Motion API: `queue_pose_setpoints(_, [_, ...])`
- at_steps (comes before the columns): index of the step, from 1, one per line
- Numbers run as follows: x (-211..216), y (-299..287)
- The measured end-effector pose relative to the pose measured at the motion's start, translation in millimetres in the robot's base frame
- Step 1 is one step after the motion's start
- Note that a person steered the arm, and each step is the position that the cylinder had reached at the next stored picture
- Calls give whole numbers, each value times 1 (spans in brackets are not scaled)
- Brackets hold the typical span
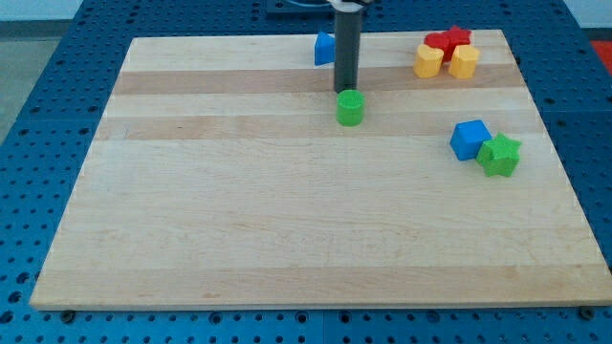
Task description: Push the green circle below right to the blue triangle
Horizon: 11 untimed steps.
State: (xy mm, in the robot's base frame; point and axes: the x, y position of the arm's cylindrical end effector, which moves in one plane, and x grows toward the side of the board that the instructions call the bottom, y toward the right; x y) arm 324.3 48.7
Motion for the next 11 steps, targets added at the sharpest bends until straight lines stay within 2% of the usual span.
queue_pose_setpoints(1, [19, 31])
queue_pose_setpoints(2, [55, 41])
queue_pose_setpoints(3, [70, 31])
queue_pose_setpoints(5, [48, 2])
queue_pose_setpoints(8, [45, -32])
queue_pose_setpoints(11, [-8, -32])
